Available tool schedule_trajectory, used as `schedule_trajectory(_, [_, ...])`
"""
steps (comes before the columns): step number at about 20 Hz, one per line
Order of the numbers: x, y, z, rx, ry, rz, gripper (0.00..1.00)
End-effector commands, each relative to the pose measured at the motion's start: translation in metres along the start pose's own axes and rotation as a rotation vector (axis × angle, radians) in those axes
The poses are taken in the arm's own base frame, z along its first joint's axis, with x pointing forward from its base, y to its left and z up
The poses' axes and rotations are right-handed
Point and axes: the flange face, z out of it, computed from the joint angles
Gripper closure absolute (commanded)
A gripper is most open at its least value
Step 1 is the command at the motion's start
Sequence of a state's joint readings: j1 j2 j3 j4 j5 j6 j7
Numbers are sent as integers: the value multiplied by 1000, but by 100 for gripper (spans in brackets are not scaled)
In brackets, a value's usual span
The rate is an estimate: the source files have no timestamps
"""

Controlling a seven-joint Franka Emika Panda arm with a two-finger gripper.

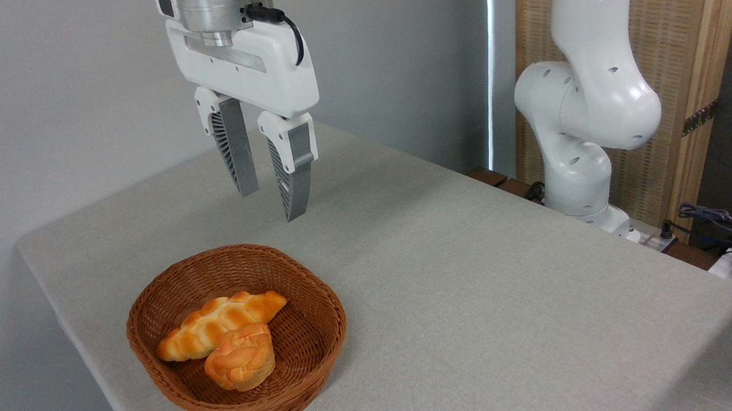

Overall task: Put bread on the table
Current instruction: 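Lower the open gripper toward the round bun in the wicker basket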

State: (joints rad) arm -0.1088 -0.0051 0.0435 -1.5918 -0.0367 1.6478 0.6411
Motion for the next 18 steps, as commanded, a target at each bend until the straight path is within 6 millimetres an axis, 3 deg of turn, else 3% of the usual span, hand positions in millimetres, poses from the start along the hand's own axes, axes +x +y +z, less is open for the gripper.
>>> schedule_trajectory(1, [-2, -4, 3, -18, -28, -27, 0])
schedule_trajectory(18, [5, -1, 9, -32, -14, -18, 0])
